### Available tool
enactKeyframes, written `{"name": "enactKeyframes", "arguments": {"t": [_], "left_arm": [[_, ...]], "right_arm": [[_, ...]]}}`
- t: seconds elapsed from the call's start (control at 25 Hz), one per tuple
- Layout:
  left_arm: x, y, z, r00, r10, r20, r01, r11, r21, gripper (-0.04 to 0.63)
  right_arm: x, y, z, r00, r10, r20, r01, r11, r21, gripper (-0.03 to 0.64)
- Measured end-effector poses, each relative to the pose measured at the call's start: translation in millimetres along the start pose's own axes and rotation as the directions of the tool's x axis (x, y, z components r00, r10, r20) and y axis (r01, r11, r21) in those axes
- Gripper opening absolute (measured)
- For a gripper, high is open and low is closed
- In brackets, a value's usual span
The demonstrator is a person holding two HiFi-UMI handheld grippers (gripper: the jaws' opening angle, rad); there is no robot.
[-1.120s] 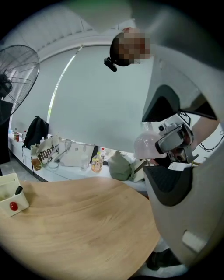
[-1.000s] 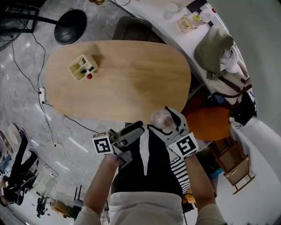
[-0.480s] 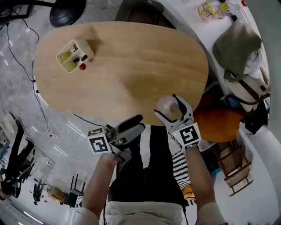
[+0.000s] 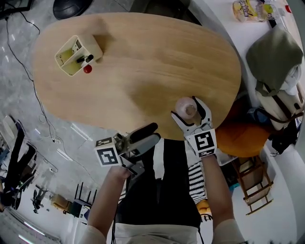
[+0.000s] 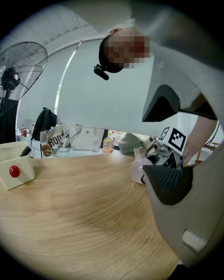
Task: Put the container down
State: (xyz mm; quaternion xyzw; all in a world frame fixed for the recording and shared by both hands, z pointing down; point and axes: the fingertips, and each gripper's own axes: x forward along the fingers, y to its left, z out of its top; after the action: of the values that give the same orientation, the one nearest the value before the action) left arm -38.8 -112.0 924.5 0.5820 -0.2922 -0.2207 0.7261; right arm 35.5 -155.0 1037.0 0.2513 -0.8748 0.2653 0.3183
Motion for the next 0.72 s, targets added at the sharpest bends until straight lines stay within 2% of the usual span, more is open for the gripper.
{"name": "enactKeyframes", "arguments": {"t": [0.28, 0.72], "left_arm": [[-3.1, 5.5, 3.3, 1.000, -0.013, 0.004, 0.013, 1.000, -0.005, 0.304], [-3.6, 14.1, -0.9, 1.000, -0.009, -0.001, 0.009, 1.000, -0.007, 0.304]], "right_arm": [[14.7, -2.0, -2.3, 1.000, -0.023, -0.010, 0.023, 1.000, -0.014, 0.388], [19.2, -2.3, -9.1, 0.998, -0.050, -0.026, 0.046, 0.993, -0.113, 0.388]]}}
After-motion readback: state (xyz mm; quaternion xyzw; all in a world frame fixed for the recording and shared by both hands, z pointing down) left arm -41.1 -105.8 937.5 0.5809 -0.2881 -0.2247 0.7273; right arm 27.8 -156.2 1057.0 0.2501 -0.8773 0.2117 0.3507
